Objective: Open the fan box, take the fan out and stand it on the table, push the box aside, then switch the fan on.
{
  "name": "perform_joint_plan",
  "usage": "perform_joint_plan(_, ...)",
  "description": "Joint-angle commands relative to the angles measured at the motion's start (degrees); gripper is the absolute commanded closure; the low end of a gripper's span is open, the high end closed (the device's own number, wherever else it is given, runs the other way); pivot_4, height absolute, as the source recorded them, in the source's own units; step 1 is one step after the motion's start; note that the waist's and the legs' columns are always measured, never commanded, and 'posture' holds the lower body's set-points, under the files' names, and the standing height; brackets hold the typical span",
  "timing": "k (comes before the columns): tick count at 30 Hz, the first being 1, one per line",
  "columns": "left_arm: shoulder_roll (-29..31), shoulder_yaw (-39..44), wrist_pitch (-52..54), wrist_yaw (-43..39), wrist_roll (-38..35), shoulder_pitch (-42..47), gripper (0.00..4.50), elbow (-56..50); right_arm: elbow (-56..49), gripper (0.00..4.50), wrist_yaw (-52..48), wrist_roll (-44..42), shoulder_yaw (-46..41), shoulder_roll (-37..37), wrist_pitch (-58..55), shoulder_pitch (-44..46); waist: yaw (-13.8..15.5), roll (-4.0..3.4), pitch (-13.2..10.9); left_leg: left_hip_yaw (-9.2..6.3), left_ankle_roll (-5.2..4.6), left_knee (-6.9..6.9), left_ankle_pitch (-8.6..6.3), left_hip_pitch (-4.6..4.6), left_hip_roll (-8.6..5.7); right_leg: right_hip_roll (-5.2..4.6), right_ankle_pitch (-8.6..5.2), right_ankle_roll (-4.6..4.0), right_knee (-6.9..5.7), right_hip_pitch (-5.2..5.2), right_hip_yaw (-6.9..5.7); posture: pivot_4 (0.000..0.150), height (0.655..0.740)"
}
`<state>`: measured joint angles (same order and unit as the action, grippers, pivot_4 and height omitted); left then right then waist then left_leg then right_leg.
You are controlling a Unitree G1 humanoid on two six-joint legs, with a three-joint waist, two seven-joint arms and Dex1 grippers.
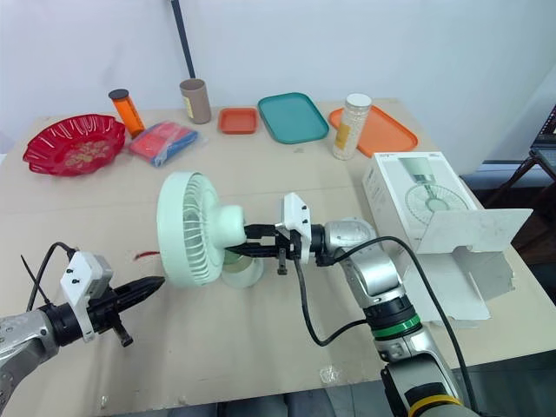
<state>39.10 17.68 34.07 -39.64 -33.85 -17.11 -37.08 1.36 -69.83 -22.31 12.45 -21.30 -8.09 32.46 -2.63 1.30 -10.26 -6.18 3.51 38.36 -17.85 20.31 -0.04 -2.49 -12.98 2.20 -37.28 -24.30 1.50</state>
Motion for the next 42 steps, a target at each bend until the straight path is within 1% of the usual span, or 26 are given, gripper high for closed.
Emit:
perform_joint_plan(1, 0.6, 0.6, -0.8, -0.5, -0.2, -0.6, 4.44, -1.7, 0.7, 4.08, -1.0, -0.9, -2.1, -0.6, 1.8, 1.7, 0.0, 0.00, 0.0, 0.00, 0.00, 0.00, 0.00, 0.00, 0.00, 0.00, 0.00, 0.00, 0.00, 0.00, 0.00, 0.150, 0.7400)
perform_joint_plan(9, 0.2, 0.3, -1.1, -0.6, 0.3, -0.4, 4.44, -1.4, 1.6, 4.08, -2.7, -2.0, -2.6, -1.2, 0.1, 3.0, 0.0, 0.00, 0.0, 0.00, 0.00, 0.00, 0.00, 0.00, 0.00, 0.00, 0.00, 0.00, 0.00, 0.01, 0.00, 0.150, 0.7400)
perform_joint_plan(18, 0.2, -0.2, -1.1, -0.5, 0.4, 0.0, 4.44, -1.3, 1.8, 4.08, -2.8, -1.3, -1.9, -1.0, 0.2, 2.1, 0.0, 0.00, 0.0, 0.00, 0.00, 0.00, 0.00, 0.00, 0.00, -0.01, 0.00, 0.00, 0.00, 0.01, 0.00, 0.150, 0.7400)
perform_joint_plan(23, 0.1, -0.8, -1.7, -0.7, 1.0, 0.7, 4.44, -0.2, -0.3, 4.08, -2.2, -3.2, -3.3, -2.5, -3.9, 3.4, 0.0, 0.00, 0.0, 0.00, 0.00, 0.00, 0.00, 0.00, -0.01, -0.02, 0.00, 0.00, 0.00, 0.01, 0.00, 0.150, 0.7400)
perform_joint_plan(28, -0.6, -2.4, -2.0, -0.4, 1.5, 2.5, 4.44, 0.4, -2.3, 4.08, -1.9, -4.0, -3.1, -3.3, -6.9, 2.8, 0.0, 0.00, 0.0, 0.00, 0.00, 0.00, 0.00, 0.00, -0.01, -0.01, 0.00, 0.00, 0.00, 0.01, 0.00, 0.150, 0.7400)
perform_joint_plan(32, -0.4, -2.3, -2.2, -0.9, 1.7, 2.6, 4.44, 0.8, -2.3, 4.08, -2.0, -3.2, -2.9, -3.2, -5.8, 1.8, 0.0, 0.00, 0.0, 0.00, -0.01, 0.00, -0.01, 0.00, 0.00, -0.01, 0.00, 0.00, 0.01, 0.01, 0.00, 0.150, 0.7400)
perform_joint_plan(42, -0.6, -2.9, -3.3, -1.1, 2.4, 2.7, 4.44, 1.5, 1.6, 4.08, -2.0, -0.8, -2.0, -2.9, -2.4, 2.4, 0.0, 0.00, 0.0, 0.00, -0.01, 0.00, 0.00, 0.00, 0.00, -0.01, 0.00, 0.00, 0.00, 0.01, 0.00, 0.150, 0.7400)
